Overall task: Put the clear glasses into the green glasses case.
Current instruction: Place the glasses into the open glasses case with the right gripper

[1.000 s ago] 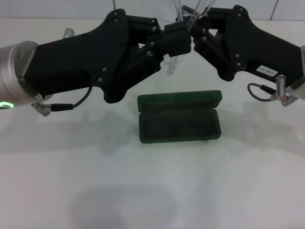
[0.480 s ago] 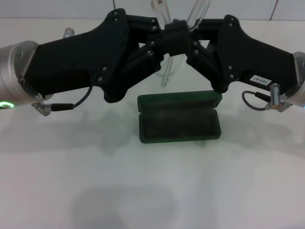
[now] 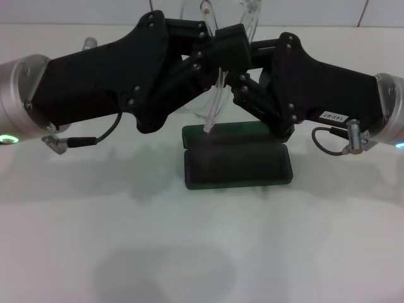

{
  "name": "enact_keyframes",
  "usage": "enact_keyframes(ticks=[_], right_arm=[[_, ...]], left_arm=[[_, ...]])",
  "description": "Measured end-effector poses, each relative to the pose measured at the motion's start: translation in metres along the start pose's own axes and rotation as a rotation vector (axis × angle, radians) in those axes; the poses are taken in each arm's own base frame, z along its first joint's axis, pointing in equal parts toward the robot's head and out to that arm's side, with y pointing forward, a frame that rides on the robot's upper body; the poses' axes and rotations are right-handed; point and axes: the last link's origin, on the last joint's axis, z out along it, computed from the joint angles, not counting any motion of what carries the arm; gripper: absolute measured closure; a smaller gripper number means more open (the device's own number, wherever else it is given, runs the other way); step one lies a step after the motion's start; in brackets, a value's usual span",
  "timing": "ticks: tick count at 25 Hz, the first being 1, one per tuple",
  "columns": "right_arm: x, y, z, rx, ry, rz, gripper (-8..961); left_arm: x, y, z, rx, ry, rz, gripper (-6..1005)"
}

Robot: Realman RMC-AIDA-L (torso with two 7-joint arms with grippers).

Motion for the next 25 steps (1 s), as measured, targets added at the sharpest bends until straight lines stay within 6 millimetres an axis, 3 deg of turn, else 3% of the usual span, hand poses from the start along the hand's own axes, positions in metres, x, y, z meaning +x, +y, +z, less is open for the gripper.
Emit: enact_keyframes(ticks=[11,25], right_arm=[[0.001,0.001,0.003,-0.024,0.016,-0.008,872],[-0.001,-0.002,-0.007,0.04,-0.009,-0.017,873]], left_arm=[[0.0,-0.001,0.001,-0.001,0.0,0.001,925],[-0.002,0.0,-0.002,0.011,0.005,-0.01,925]])
